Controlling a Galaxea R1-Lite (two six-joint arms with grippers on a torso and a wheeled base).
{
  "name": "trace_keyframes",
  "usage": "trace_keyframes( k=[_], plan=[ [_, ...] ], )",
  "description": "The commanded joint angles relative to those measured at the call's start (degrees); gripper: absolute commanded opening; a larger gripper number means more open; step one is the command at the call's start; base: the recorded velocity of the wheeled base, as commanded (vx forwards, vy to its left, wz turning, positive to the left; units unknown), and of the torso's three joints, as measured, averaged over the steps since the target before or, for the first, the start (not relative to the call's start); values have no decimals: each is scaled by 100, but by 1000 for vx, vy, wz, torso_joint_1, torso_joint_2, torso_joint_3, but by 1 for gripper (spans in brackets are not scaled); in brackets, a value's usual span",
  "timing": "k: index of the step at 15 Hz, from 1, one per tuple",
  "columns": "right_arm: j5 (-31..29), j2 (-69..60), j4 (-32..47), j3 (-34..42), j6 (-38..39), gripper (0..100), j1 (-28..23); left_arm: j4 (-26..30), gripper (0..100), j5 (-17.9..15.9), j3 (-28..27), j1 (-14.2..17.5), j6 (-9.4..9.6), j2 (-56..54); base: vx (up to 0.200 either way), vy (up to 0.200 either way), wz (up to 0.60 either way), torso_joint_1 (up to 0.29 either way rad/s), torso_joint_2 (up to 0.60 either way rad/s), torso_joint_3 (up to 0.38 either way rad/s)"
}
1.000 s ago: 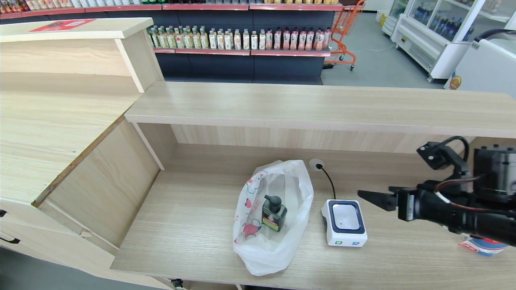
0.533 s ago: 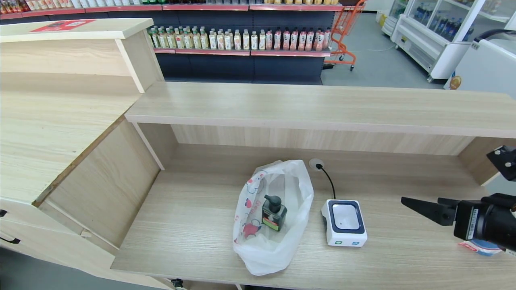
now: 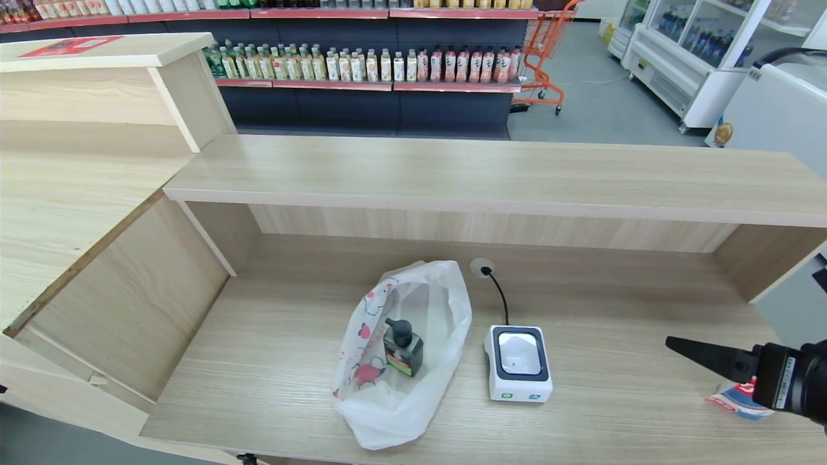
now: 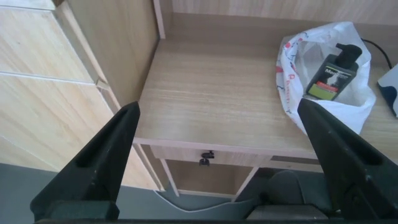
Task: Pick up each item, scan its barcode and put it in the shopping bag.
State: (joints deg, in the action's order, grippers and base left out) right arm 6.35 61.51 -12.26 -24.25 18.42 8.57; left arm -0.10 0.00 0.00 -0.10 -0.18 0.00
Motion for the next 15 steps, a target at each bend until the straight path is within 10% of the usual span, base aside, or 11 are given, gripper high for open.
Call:
trace_keyframes(
  k=[1, 15],
  plan=[
    [6, -368, 321, -36, 223, 100, -4, 1, 100, 9, 0, 1, 18, 0, 0, -200, 0, -2, 2, 2],
    [-37, -1159, 1376, -414, 399, 100, -66, 1, 100, 0, 0, 1, 53, 0, -86, -57, 0, 1, 1, 1]
  ],
)
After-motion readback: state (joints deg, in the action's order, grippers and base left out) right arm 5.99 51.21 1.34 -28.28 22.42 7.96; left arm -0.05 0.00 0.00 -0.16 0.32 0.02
